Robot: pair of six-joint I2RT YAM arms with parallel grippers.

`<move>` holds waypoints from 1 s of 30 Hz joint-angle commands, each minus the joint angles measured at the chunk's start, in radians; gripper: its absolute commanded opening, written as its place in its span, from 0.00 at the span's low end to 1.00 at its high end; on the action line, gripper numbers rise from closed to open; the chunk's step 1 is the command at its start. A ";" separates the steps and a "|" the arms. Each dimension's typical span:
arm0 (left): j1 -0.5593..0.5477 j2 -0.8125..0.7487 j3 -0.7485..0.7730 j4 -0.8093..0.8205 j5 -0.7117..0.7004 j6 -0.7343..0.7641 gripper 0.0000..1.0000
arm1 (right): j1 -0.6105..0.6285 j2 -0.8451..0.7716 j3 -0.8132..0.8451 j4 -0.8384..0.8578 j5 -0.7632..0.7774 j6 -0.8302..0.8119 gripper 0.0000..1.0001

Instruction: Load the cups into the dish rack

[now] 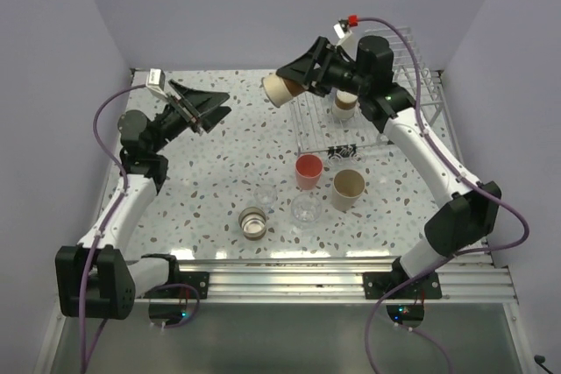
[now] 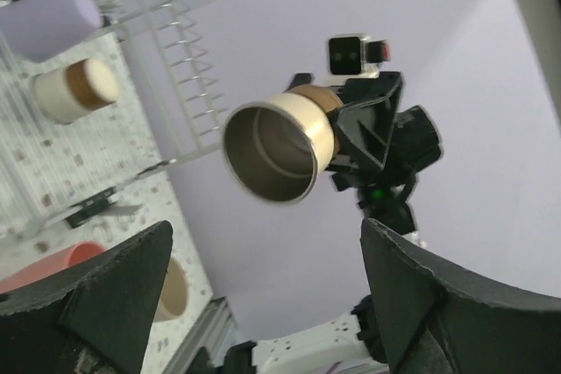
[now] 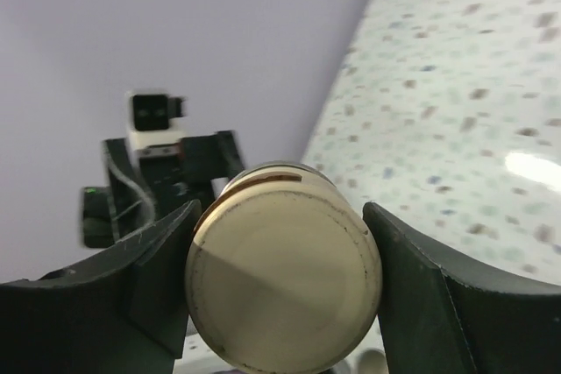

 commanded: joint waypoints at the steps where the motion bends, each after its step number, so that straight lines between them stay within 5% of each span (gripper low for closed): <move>1: 0.013 -0.067 0.018 -0.409 -0.009 0.256 0.91 | -0.031 -0.116 0.001 -0.260 0.160 -0.272 0.00; 8: 0.014 -0.075 0.259 -1.115 -0.259 0.717 1.00 | -0.040 -0.159 -0.092 -0.496 0.554 -0.612 0.00; 12: 0.013 -0.026 0.440 -1.465 -0.600 0.908 1.00 | -0.042 -0.127 -0.111 -0.530 0.722 -0.702 0.00; 17: -0.003 -0.081 0.493 -1.509 -1.080 0.971 1.00 | -0.043 -0.042 -0.074 -0.536 0.883 -0.780 0.00; 20: -0.017 -0.109 0.477 -1.524 -1.197 0.980 1.00 | -0.048 0.027 -0.034 -0.539 0.927 -0.796 0.00; 30: -0.015 -0.199 0.390 -1.481 -0.997 1.040 1.00 | -0.059 0.228 0.070 -0.530 1.017 -0.779 0.00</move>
